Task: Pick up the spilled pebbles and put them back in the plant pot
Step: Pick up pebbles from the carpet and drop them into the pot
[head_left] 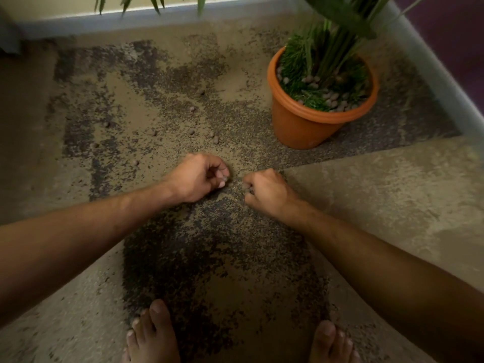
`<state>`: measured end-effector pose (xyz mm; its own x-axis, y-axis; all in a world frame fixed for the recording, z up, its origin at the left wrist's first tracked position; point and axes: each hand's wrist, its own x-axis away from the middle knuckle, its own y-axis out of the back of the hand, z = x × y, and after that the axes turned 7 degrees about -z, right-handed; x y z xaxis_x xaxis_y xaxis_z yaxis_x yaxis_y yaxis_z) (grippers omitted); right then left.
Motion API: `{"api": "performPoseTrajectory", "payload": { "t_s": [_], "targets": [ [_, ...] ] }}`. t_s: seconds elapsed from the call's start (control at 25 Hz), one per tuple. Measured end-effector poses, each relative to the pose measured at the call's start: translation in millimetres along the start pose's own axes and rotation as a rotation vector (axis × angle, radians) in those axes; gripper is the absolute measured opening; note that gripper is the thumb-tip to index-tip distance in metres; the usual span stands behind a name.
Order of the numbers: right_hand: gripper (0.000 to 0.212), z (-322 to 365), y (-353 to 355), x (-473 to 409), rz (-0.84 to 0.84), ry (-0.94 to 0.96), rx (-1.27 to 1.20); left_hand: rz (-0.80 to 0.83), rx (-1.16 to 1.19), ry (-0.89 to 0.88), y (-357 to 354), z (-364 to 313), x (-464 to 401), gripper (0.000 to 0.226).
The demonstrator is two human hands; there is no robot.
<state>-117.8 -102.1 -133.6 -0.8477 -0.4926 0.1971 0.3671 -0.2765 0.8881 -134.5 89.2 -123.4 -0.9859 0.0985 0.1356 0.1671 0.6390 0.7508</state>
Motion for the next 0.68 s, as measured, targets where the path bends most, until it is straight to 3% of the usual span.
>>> {"api": "performPoseTrajectory", "payload": {
  "t_s": [0.16, 0.32, 0.48, 0.68],
  "targets": [
    [0.008, -1.0, -1.6, -2.8, 0.000, -0.095, -0.037, -0.016, 0.050, 0.005, -3.5, -5.4, -1.6, 0.021],
    [0.004, -14.5, 19.6, 0.9, -0.046, -0.367, -0.553, -0.066, 0.182, 0.002, -5.7, -13.9, -10.8, 0.030],
    [0.007, -18.9, 71.8, 12.5, -0.320, -0.328, -0.827, -0.115, 0.341, -0.044, 5.9, -52.8, -37.2, 0.028],
    [0.013, -42.1, 137.8, 35.0, -0.643, -0.295, -0.806, -0.150, 0.263, -0.263, 43.6, -116.2, -69.2, 0.020]
  ]
}}
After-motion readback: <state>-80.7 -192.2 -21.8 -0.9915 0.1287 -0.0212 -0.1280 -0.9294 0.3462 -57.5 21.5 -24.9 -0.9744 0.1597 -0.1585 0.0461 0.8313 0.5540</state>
